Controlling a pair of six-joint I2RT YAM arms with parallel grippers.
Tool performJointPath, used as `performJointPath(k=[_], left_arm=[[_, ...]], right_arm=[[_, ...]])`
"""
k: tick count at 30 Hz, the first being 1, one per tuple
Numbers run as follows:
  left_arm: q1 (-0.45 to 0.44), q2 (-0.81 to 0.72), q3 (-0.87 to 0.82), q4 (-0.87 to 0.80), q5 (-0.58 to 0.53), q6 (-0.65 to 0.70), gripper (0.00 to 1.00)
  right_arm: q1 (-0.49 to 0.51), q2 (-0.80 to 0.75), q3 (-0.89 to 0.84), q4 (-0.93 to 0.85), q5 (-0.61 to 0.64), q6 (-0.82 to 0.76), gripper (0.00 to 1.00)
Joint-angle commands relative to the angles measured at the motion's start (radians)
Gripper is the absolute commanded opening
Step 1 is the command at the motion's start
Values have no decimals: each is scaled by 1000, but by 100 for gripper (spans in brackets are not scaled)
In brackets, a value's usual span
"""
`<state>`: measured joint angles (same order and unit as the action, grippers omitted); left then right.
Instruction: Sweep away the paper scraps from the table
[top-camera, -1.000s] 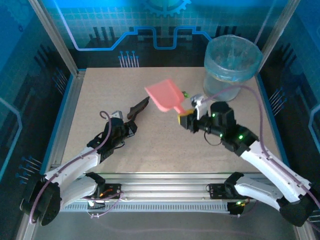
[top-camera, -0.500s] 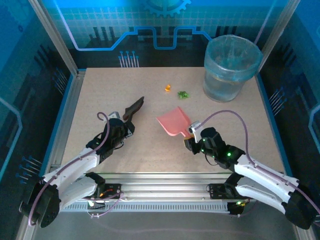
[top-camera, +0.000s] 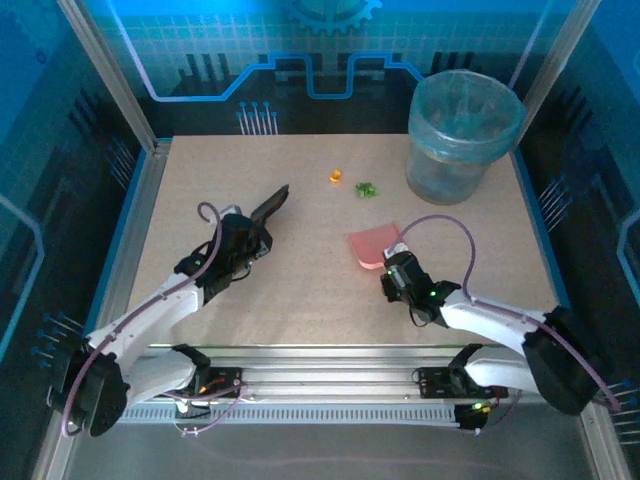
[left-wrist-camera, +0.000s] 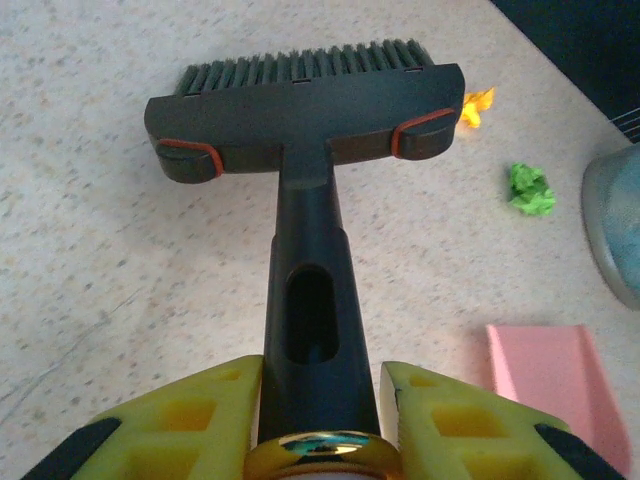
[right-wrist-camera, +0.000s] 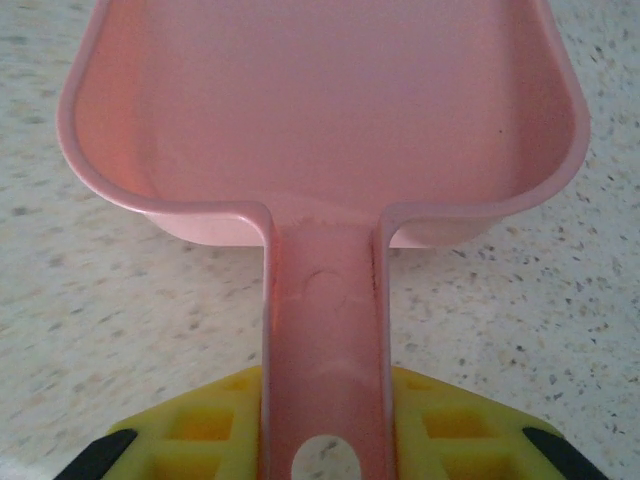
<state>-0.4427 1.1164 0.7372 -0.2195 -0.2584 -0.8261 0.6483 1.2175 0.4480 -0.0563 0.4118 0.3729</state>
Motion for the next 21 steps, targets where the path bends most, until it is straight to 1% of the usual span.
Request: performJointPath(k=[1, 4, 9, 12, 14, 17, 21], left_arm=[[6, 52, 144, -47, 28, 67, 0], [3, 138, 281, -104, 57, 116, 0], [-21, 327, 543, -232, 132, 197, 0], [-40, 451, 697, -315, 176, 234, 0], [-53, 543, 814, -390, 205, 255, 0], [-82, 692, 1014, -522, 216, 296, 0], [-108, 853, 1242, -650, 210, 329, 0]], right_arm=[[-47, 61, 29, 89, 13, 68, 0], [-78, 112, 41, 149, -3, 66, 0], [-100, 210, 106, 184, -20, 67, 0], [-99, 259, 90, 265, -37, 77, 0], [-101, 294, 70, 315, -24, 89, 0], [-114, 329, 59, 348, -32, 125, 0], [-116, 318, 60, 358, -25, 126, 0]])
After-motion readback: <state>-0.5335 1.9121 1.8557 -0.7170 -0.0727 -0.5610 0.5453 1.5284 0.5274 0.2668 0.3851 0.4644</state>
